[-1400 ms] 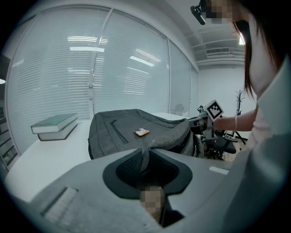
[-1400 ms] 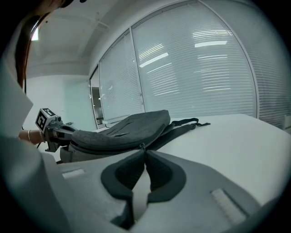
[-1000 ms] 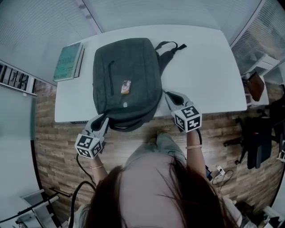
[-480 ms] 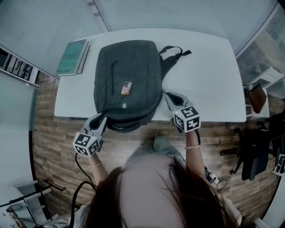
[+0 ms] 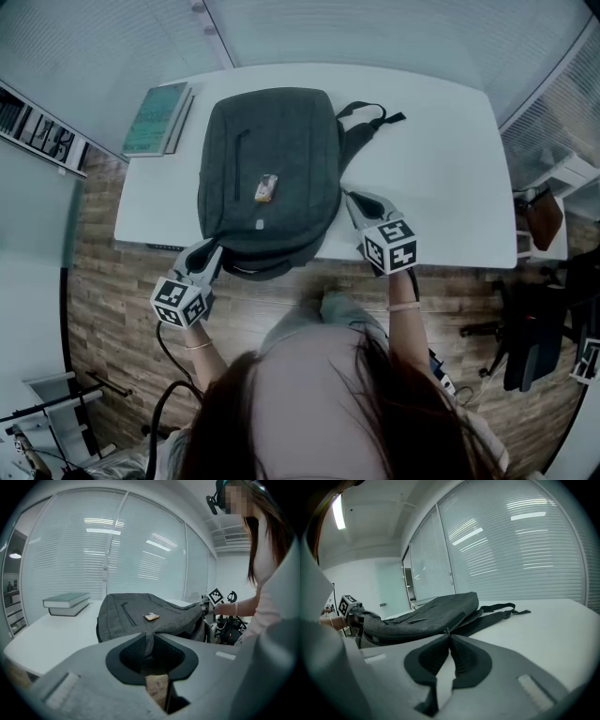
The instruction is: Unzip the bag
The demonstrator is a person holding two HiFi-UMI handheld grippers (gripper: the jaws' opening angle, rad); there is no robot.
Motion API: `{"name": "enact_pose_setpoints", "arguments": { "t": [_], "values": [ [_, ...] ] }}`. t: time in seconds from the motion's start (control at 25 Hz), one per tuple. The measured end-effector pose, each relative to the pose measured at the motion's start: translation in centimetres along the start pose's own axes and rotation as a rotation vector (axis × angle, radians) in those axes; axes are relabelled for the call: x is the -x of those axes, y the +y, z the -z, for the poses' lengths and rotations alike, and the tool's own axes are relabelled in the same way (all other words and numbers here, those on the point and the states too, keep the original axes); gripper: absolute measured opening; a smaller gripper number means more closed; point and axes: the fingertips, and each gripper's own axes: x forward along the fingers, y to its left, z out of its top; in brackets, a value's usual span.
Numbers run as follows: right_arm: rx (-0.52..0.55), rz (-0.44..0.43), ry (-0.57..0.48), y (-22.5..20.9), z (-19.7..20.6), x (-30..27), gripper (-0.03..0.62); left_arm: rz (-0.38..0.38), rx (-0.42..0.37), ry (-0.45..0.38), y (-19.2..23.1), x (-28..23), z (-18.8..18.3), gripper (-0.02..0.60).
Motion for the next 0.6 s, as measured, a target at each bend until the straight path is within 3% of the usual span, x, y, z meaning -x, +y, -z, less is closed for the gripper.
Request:
{"name": "enact_pose_setpoints", "arguments": {
  "t": [0.6],
  "values": [
    [-0.019,-0.002,-0.001,-2.1,-1.0,-1.9,0.021,-0.007,0.027,0.003,-0.5,-0.1,0.1,0.060]
  ]
}}
